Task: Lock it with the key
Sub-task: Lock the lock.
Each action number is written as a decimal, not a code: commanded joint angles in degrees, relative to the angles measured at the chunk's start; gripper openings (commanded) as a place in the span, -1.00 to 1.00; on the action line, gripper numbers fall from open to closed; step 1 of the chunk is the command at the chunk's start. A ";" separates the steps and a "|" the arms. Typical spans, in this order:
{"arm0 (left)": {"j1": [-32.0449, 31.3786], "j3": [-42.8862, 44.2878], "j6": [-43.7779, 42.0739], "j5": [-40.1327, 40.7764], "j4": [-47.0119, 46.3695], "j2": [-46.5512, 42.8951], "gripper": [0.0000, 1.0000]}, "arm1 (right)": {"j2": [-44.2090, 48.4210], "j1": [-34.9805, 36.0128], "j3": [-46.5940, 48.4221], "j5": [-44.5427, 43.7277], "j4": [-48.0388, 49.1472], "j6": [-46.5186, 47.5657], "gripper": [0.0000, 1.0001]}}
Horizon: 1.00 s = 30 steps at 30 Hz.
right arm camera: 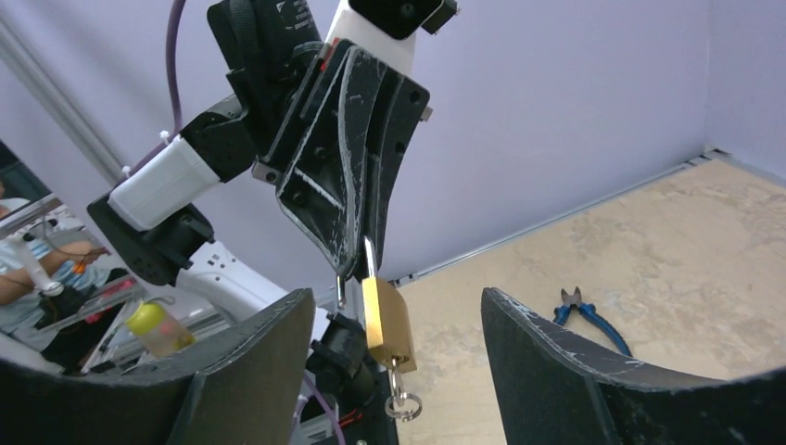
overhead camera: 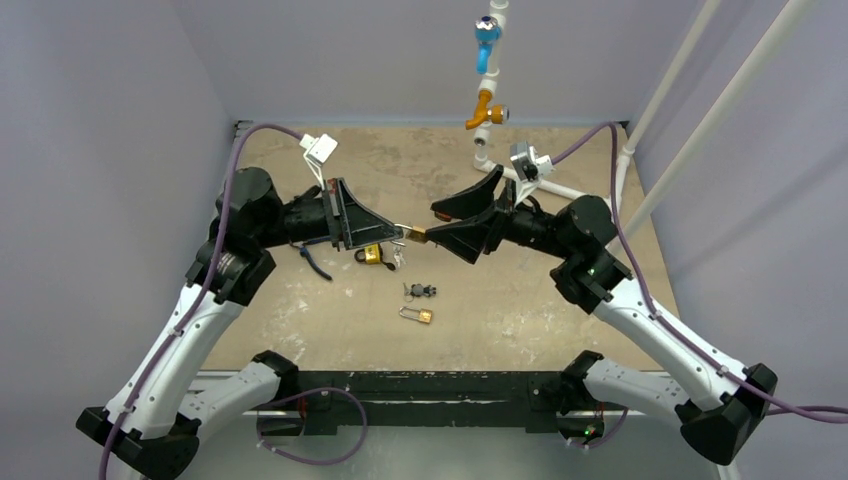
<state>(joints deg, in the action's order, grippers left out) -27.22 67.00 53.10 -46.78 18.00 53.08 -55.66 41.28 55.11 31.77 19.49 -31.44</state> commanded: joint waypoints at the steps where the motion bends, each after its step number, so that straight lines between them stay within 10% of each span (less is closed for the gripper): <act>1: 0.47 3.44 4.49 1.29 -8.52 0.80 -1.00 | -1.70 -2.96 2.31 10.70 6.02 -3.79 0.31; 30: 0.44 6.36 5.26 1.47 -9.20 5.89 -1.00 | -4.99 -4.02 2.49 11.58 9.82 -6.15 -0.38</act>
<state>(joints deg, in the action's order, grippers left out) -27.05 70.41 58.11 -44.80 11.62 58.70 -62.57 37.43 57.63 44.47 24.88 -35.75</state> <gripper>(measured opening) 0.031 0.338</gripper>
